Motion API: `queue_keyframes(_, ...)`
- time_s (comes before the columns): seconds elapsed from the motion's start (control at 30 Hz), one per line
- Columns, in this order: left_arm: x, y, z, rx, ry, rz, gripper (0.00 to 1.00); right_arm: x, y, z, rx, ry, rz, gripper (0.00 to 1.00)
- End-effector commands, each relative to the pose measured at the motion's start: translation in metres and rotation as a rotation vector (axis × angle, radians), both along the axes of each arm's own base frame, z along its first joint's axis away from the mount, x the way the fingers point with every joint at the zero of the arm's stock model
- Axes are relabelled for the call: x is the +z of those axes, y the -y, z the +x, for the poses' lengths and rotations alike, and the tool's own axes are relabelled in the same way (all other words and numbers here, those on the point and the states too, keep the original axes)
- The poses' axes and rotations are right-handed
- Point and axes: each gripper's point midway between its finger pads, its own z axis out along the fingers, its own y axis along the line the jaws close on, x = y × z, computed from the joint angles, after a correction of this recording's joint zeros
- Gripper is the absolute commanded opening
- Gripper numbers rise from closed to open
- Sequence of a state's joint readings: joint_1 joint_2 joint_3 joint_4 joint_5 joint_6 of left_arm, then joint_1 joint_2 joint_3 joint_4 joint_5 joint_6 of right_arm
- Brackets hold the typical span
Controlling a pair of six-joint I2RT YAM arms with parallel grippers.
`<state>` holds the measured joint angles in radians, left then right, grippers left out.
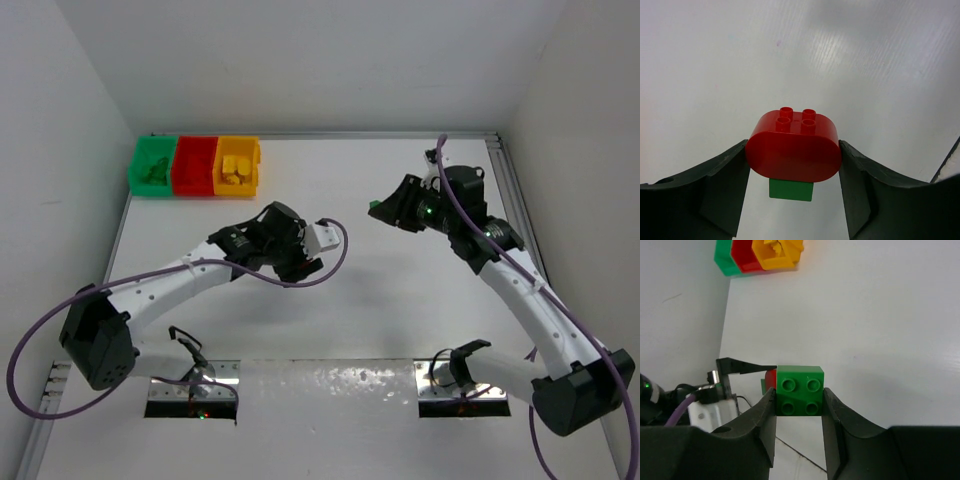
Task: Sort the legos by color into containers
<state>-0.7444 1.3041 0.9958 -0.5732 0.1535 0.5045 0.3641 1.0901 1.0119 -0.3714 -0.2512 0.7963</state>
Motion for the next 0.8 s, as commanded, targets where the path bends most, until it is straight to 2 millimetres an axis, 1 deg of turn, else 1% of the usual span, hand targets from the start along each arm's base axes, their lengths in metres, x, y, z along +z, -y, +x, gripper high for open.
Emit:
queue_keyframes(0.0, -0.036, -0.012, -0.001, 0.085, -0.071, 0.073, 0.0, -0.007, -0.003, -0.003, 0.027, -0.018, -0.015, 0.0)
queue_keyframes(0.03, -0.045, -0.014, -0.003, 0.101, -0.1, 0.092, 0.0, -0.007, -0.003, -0.004, 0.028, -0.018, -0.016, 0.0)
queue_keyframes(0.07, -0.059, -0.015, -0.005, 0.109, -0.136, 0.118, 0.0, -0.007, -0.002, -0.004, 0.026, -0.015, -0.014, 0.0)
queue_keyframes(0.13, -0.072, -0.013, -0.005, 0.131, -0.153, 0.116, 0.0, -0.008, -0.001, -0.005, 0.024, -0.018, -0.018, 0.0)
queue_keyframes(0.17, -0.079, -0.011, -0.001, 0.144, -0.144, 0.107, 0.0, -0.009, -0.001, -0.005, 0.026, -0.022, -0.025, 0.0)
queue_keyframes(0.23, -0.083, -0.009, 0.008, 0.168, -0.118, 0.1, 0.0, -0.009, -0.001, -0.006, 0.027, -0.024, -0.026, 0.0)
queue_keyframes(0.27, -0.091, -0.009, 0.01, 0.176, -0.124, 0.115, 0.0, -0.008, -0.002, -0.006, 0.03, -0.023, -0.026, 0.0)
queue_keyframes(0.3, -0.091, -0.005, 0.015, 0.187, -0.117, 0.107, 0.0, -0.009, -0.001, -0.007, 0.032, -0.025, -0.03, 0.0)
queue_keyframes(0.33, -0.099, -0.004, 0.016, 0.189, -0.132, 0.124, 0.0, -0.009, -0.001, -0.007, 0.032, -0.025, -0.03, 0.0)
queue_keyframes(0.4, -0.102, -0.001, 0.02, 0.197, -0.14, 0.125, 0.0, -0.009, -0.001, -0.008, 0.035, -0.027, -0.037, 0.0)
queue_keyframes(0.43, -0.107, 0.0, 0.019, 0.197, -0.153, 0.132, 0.0, -0.009, 0.0, -0.008, 0.03, -0.028, -0.039, 0.0)
queue_keyframes(0.63, -0.12, 0.0, 0.02, 0.206, -0.165, 0.146, 0.0, -0.015, 0.002, -0.011, 0.027, -0.037, -0.043, 0.0)
queue_keyframes(0.67, -0.12, 0.0, 0.02, 0.205, -0.165, 0.147, 0.03, -0.014, 0.002, -0.011, 0.026, -0.035, -0.039, 0.0)
queue_keyframes(0.7, -0.121, 0.0, 0.02, 0.206, -0.166, 0.15, 0.09, -0.016, 0.001, -0.011, 0.026, -0.039, -0.038, 0.0)
queue_keyframes(0.73, -0.121, 0.0, 0.021, 0.206, -0.166, 0.15, 0.24, -0.015, 0.001, -0.011, 0.027, -0.04, -0.036, 0.0)
queue_keyframes(0.77, -0.12, 0.001, 0.021, 0.206, -0.166, 0.15, 0.3, -0.015, 0.001, -0.011, 0.028, -0.039, -0.035, 0.0)
